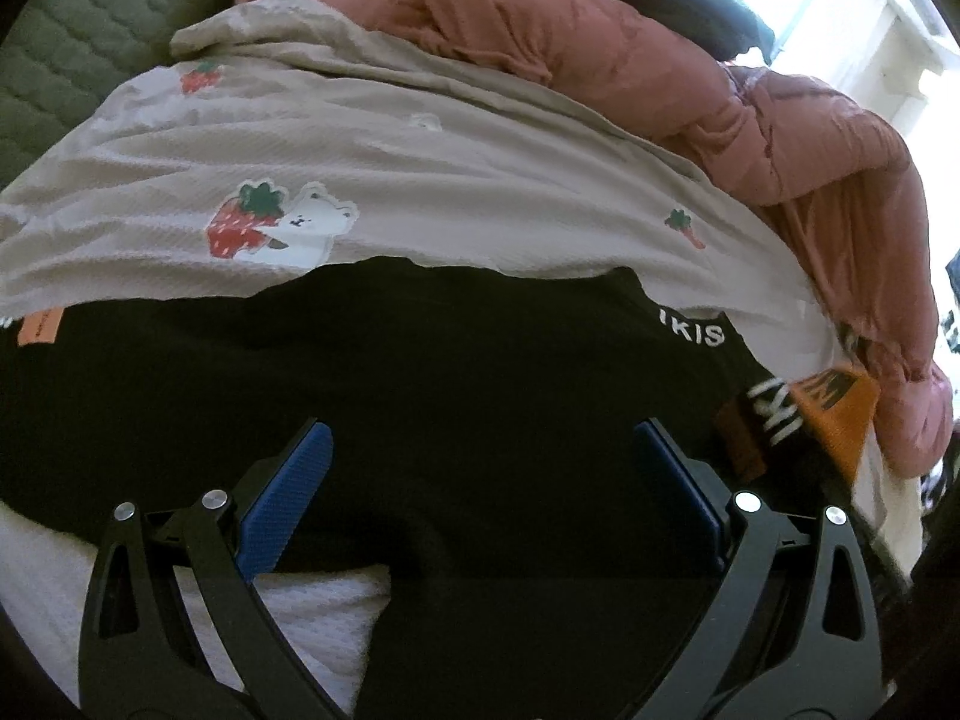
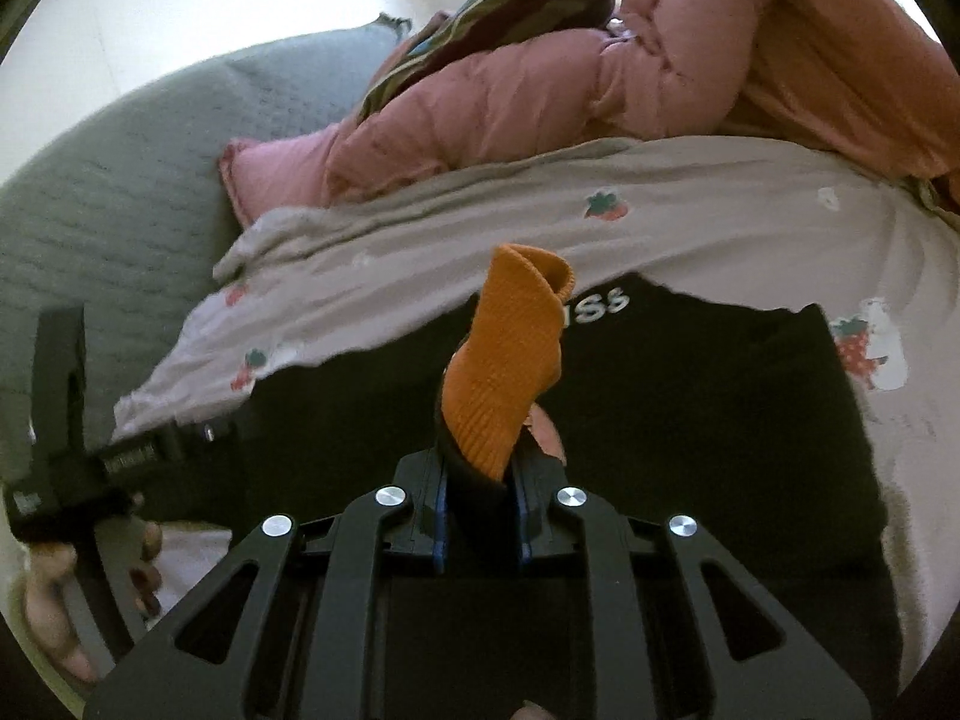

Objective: Fold small clothes
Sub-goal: 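Carry the sleeve across the shirt front toward the left gripper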

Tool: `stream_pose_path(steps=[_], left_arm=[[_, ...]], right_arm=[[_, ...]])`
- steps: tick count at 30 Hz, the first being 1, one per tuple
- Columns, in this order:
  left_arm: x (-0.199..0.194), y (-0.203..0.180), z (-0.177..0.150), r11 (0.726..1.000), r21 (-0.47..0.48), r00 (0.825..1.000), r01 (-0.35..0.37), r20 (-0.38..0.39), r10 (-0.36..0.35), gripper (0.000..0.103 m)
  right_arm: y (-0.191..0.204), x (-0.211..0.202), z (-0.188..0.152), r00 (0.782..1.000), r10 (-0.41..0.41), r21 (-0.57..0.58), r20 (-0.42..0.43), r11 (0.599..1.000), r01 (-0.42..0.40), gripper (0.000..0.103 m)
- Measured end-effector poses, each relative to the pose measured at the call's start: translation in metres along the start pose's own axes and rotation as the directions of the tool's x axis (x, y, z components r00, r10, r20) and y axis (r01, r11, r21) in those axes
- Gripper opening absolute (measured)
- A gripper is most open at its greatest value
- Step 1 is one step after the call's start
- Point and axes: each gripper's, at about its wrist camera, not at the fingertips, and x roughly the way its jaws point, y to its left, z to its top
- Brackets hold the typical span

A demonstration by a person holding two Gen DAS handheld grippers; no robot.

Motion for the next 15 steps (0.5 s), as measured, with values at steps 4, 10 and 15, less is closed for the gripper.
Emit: stream_pose_path(steps=[4, 10, 15], left_arm=[[0.0, 0.011, 0.002, 0.999, -0.039, 1.0, 0.012, -0.006, -0.012, 0.094], [0.001, 0.014, 0.0, 0.997, -0.054, 0.999, 0.049, -0.017, -0.05, 0.094], [0.009, 0.002, -0.011, 0.995, -0.024, 0.993, 0.099, -0.058, -0.1, 0.094]], right_arm=[[0.015, 0.002, -0.012, 0.999, 0.046, -0.062, -0.018, 0.997, -0.048, 0.044], [0.02, -0.008, -0.013, 0.998, 0.069, -0.085, -0.013, 0.994, -0.07, 0.045], [-0.003, -0.025, -0.008, 1.0, 0.002, -0.06, 0.027, 0.998, -0.001, 0.052]])
